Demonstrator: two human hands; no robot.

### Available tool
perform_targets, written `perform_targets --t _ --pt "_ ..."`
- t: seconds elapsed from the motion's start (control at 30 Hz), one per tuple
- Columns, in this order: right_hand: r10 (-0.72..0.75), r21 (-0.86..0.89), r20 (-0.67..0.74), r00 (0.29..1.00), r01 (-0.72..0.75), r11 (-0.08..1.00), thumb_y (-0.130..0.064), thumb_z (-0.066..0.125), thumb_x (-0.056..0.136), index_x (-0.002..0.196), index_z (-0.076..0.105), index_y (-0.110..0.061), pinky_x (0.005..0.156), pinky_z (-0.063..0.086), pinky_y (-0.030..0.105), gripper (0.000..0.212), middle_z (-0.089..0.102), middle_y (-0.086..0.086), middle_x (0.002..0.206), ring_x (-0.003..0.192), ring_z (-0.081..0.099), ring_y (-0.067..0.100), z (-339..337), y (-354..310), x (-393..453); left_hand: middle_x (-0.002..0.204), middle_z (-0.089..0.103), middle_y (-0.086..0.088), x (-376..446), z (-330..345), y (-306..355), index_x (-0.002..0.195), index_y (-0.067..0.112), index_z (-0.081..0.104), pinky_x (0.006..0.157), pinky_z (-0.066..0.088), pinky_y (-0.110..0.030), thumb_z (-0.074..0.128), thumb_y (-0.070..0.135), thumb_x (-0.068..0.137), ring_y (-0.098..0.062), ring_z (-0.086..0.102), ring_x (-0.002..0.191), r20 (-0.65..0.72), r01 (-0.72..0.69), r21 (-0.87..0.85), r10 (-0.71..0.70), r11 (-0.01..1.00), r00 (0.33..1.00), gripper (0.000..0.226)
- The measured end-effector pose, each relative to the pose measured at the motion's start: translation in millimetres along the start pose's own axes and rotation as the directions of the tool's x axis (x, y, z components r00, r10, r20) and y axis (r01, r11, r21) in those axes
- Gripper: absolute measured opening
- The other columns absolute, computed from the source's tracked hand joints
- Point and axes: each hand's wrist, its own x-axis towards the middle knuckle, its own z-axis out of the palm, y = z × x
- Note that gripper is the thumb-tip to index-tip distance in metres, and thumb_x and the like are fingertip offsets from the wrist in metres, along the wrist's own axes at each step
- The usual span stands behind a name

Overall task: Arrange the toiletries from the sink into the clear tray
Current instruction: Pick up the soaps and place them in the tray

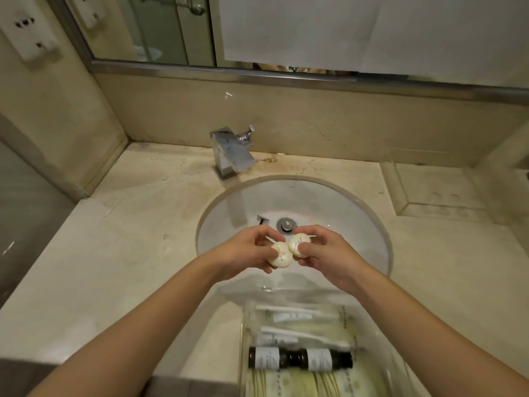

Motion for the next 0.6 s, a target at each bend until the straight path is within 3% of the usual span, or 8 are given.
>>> perform_targets --t 0.17,0.3,0.37,0.6 --pt "-0.009 -0.126 0.014 1.000 0.010 0.992 0.006 0.063 0.084 0.117 0.061 -0.011 0.070 0.057 0.026 0.038 0.065 0.014 0.090 0.075 0.065 0.023 -1 14 -57 0.091 0.060 -0.012 -50 36 -11 0.110 0.008 0.062 0.071 0.057 -0.029 0.055 -0.006 0.088 -0.020 0.063 0.072 0.012 -0.033 0.048 0.032 0.998 0.999 0.027" --pt "-0.009 -0.297 -0.002 1.000 0.008 0.955 -0.002 0.076 0.073 0.121 0.061 -0.019 0.087 0.057 0.033 0.053 0.069 0.006 0.107 0.096 0.068 0.020 -5 37 -99 0.106 0.062 -0.012 -86 62 -25 0.115 0.013 0.064 0.073 0.057 -0.022 0.062 -0.003 0.085 -0.018 0.065 0.082 0.017 -0.032 0.131 0.030 0.991 0.999 0.035" --pt "-0.019 -0.354 -0.011 1.000 0.014 0.935 -0.004 0.078 0.071 0.123 0.059 -0.020 0.090 0.056 0.034 0.058 0.068 0.003 0.112 0.100 0.067 0.016 -4 48 -117 0.108 0.062 -0.008 -98 70 -33 0.116 0.018 0.064 0.078 0.058 -0.027 0.069 0.000 0.080 -0.015 0.065 0.080 0.021 -0.040 0.207 0.037 0.978 0.999 0.041" --pt "-0.131 -0.511 -0.030 0.991 0.097 0.854 -0.008 0.076 0.071 0.103 0.056 -0.030 0.078 0.056 0.038 0.043 0.071 0.001 0.098 0.086 0.068 0.023 3 78 -158 0.097 0.061 -0.001 -129 84 -65 0.111 0.025 0.061 0.081 0.056 -0.040 0.071 0.003 0.076 -0.017 0.061 0.078 0.025 -0.084 0.387 0.080 0.918 0.996 0.043"
